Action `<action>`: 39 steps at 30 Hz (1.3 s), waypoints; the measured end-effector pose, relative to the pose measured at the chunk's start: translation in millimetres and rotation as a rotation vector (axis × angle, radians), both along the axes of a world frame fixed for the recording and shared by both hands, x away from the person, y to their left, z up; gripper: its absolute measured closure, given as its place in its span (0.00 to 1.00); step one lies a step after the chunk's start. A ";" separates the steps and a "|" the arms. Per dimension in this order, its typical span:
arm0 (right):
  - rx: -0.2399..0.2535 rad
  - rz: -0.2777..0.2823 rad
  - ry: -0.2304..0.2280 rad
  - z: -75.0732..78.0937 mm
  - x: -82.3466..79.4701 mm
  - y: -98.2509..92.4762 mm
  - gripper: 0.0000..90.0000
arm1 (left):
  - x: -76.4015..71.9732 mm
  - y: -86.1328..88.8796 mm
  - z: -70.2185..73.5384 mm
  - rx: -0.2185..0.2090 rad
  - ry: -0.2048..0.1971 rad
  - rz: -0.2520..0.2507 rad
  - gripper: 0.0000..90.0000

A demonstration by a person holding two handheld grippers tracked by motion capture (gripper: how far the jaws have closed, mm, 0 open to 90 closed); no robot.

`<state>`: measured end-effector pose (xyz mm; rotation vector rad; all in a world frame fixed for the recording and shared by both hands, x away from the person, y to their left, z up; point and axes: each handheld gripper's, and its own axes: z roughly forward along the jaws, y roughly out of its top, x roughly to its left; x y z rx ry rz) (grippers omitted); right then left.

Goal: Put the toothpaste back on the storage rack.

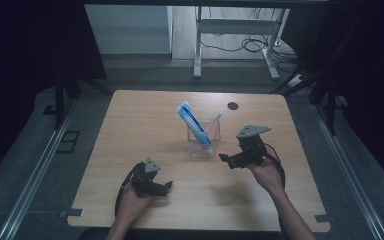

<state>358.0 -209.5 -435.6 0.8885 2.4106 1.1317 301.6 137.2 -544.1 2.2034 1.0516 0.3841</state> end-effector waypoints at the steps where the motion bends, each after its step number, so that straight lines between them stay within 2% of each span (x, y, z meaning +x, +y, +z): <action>1: 0.002 -0.004 0.002 -0.5 -1.0 -2.0 0.01 | 0.0 0.1 0.0 0.001 0.000 -0.001 0.06; 6: 0.005 -0.021 0.007 -4.8 -5.6 -12.1 0.01 | -0.1 -0.3 -0.2 -0.003 -0.001 0.003 0.06; 13: -0.014 -0.049 0.012 -15.8 -13.3 -24.0 0.01 | 0.0 -0.1 -0.1 -0.001 0.000 0.001 0.06; 29: -0.040 -0.110 0.060 -61.9 -28.3 -45.7 0.01 | -0.4 -0.6 -0.3 -0.008 0.002 0.007 0.06; 33: -0.026 -0.120 0.086 -73.9 -32.6 -50.4 0.02 | -0.5 -0.7 -0.4 -0.009 0.002 0.008 0.06; 39: -0.031 -0.135 0.117 -92.8 -38.5 -56.1 0.02 | -0.3 -0.5 -0.3 -0.006 0.000 0.005 0.06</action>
